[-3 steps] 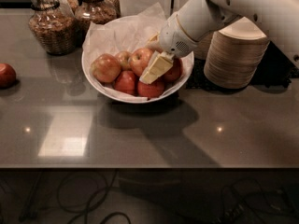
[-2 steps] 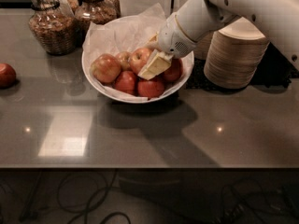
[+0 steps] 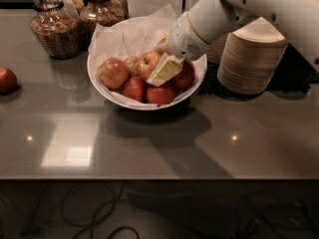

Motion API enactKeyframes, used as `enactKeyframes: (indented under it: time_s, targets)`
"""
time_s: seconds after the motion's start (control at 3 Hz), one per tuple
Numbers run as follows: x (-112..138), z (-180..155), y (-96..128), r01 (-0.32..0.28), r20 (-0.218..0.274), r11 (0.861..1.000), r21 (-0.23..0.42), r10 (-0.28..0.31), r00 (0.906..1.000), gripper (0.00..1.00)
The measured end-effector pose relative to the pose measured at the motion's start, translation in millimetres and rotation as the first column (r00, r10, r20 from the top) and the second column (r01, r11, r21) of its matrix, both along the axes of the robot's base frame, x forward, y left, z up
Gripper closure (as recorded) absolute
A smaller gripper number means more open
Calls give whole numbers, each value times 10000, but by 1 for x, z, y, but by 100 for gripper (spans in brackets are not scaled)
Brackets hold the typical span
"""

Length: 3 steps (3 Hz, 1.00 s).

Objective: Pick apple from white bowl

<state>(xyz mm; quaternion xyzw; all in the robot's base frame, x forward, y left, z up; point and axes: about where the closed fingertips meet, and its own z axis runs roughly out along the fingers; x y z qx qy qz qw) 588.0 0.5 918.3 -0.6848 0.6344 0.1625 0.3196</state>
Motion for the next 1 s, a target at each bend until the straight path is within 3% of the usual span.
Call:
enactKeyframes:
  time_s: [0.33, 0.67, 1.0]
  targets:
    - [-13, 34, 19, -715, 599, 9962, 507, 684, 9959, 100]
    - [-31, 68, 41, -1587, 1251, 9815, 1072, 1450, 9815, 100]
    - [-31, 68, 41, -1586, 1252, 9815, 1073, 1449, 9815, 100]
